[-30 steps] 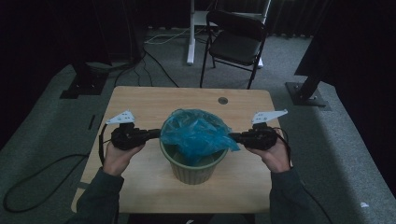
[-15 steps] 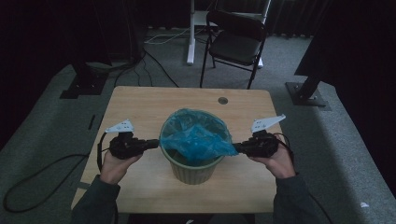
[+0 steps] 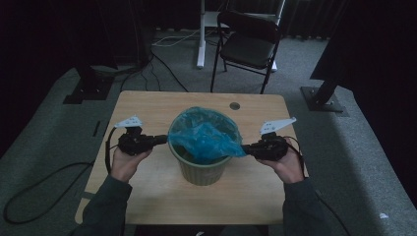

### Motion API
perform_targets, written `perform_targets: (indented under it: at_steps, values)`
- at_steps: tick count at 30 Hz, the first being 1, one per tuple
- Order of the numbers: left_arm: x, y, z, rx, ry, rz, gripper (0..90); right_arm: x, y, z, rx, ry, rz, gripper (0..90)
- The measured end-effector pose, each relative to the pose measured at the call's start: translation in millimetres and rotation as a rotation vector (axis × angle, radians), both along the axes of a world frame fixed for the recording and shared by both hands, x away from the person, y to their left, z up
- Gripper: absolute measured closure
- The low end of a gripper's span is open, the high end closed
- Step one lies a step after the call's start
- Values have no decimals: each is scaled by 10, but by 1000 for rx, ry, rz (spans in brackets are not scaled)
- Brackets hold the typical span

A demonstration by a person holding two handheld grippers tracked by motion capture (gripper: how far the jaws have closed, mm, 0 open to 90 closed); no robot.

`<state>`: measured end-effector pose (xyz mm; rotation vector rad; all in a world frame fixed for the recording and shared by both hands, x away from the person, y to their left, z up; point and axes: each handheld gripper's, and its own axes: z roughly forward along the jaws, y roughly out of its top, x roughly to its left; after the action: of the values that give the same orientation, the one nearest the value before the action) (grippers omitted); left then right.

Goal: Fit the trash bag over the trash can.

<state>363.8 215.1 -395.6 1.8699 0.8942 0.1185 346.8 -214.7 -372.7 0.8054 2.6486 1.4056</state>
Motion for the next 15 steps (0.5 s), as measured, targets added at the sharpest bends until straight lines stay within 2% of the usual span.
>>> perform_targets:
  at_steps: [4, 5, 8, 12, 15]
  values:
    - [105, 18, -12, -10, 2, 15, 890, 27, 54, 6, -6, -8, 0, 858]
    - [133, 27, -28, -10, 2, 29, 881, 35, 60, 47, -11, -31, -19, 796]
    - [123, 46, -23, -17, -5, 42, 859, 49, 16, 111, 10, -57, -59, 746]
    - [113, 72, 19, -23, -20, 57, 829, 82, -19, 184, 37, -85, -99, 725]
    - [128, 82, 66, -22, -32, 67, 802, 111, -3, 220, 30, -93, -112, 711]
